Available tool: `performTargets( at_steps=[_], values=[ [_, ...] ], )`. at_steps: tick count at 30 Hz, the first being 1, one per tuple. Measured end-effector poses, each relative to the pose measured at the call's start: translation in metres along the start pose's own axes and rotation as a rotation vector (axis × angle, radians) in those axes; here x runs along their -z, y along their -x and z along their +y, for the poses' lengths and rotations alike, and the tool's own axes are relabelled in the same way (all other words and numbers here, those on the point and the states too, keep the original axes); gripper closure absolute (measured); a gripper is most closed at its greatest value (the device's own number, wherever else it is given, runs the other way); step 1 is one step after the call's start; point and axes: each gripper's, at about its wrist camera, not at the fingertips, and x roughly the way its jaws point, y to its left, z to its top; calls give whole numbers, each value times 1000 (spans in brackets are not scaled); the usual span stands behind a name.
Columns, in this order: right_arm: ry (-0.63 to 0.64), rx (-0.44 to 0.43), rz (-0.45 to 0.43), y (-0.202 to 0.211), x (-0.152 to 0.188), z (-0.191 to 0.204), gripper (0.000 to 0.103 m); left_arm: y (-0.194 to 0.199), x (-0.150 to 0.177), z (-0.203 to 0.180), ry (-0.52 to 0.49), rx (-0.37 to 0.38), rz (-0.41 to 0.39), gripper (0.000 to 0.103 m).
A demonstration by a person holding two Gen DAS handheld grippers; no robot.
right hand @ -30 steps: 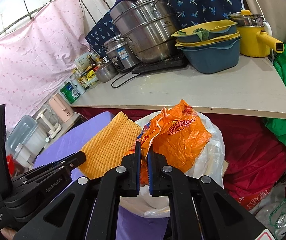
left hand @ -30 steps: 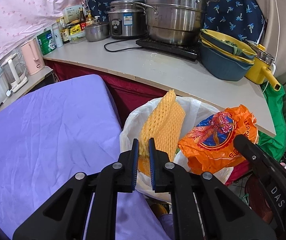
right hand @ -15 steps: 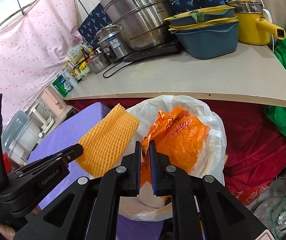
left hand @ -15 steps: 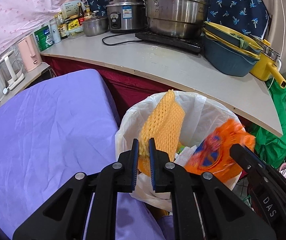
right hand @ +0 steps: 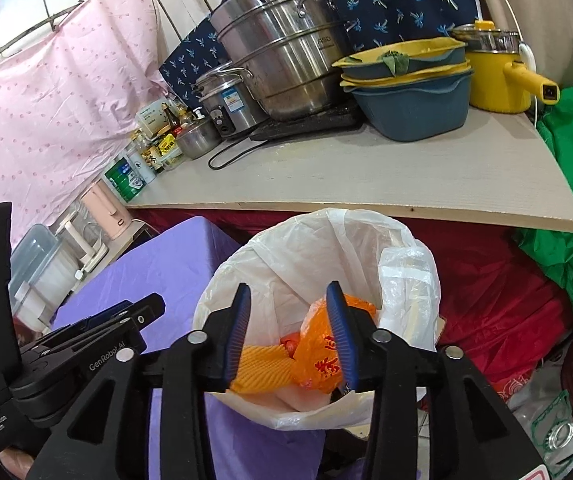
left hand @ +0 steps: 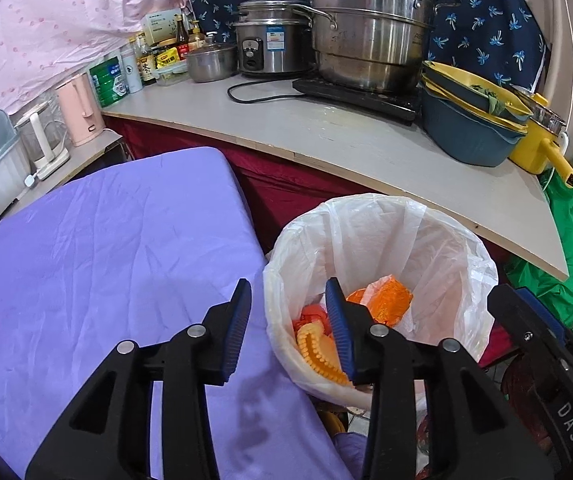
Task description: Collect trash
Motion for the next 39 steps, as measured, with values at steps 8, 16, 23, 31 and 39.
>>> performTargets(
  at_steps=[8,16,23,31,39],
  values=[
    [28,9,-5,19,6,17,57,25,7,11,7,-18,-27,57],
    [65,21,-22,38,10,30,49,45,15,18,13,-30,-51,49],
    [82,46,-30,51,12,36,38,62,20,24,22,-44,-84,37],
    [104,71,-43,63,17,42,23,72,28,29,27,-64,-93,27],
    [141,102,-25,67,22,48,18,78,34,32,28,-79,-104,18]
  ],
)
